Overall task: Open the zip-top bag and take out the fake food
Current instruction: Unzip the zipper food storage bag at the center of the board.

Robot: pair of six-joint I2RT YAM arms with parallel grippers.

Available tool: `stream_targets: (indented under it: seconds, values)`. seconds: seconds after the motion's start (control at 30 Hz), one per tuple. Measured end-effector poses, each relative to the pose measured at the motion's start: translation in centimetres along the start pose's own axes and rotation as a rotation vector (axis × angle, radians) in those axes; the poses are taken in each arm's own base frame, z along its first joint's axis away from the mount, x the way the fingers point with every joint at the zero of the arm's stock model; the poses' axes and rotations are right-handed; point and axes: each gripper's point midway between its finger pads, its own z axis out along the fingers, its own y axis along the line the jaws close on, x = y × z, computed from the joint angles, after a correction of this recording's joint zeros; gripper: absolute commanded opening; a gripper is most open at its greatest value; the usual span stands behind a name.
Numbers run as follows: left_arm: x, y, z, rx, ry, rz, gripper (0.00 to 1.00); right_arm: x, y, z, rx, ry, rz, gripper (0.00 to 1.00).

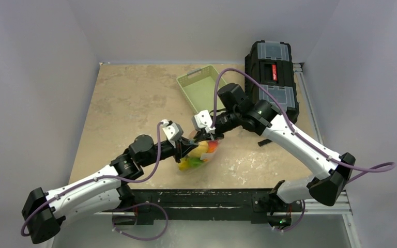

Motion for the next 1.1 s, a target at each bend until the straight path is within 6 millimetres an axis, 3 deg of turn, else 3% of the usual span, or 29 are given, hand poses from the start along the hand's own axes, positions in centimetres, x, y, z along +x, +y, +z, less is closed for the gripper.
stream_targets:
  seconds: [0.03,0.1,0.2,0.27,0.43,0.67,0.83,1.1]
  values:
    - [-0.1,0.0,-0.1,0.000,-0.005,0.002,0.08,-0.1,-0.1,-0.1,0.007,-0.002,-0.003,0.00]
    - [-0.4,0.0,-0.6,0.000,-0.014,0.014,0.32,-0.1,-0.3,-0.4,0.024,-0.005,-0.008,0.00]
    - [-1.3,-0.4,-1.7,0.005,-0.046,0.043,0.79,0.2,-0.6,-0.9,0.052,0.003,0.000,0.00]
    - [-2.5,-0.7,-2.7,0.012,-0.089,0.066,0.91,0.6,-0.8,-1.1,0.063,0.008,0.009,0.00]
    - [-4.4,-1.3,-4.7,0.024,-0.178,0.106,0.89,1.1,-0.8,-1.0,0.065,0.016,0.027,0.00]
    - [-2.5,-0.9,-3.0,0.039,-0.076,0.170,0.61,1.2,-0.8,-0.9,0.062,0.017,0.030,0.00]
    - [-2.0,-0.5,-1.3,0.043,-0.006,0.205,0.61,1.3,-0.8,-0.9,0.062,0.017,0.032,0.00]
    - [-4.6,-0.9,-2.7,0.043,-0.109,0.294,0.63,1.6,-1.0,-1.3,0.069,0.018,0.040,0.00]
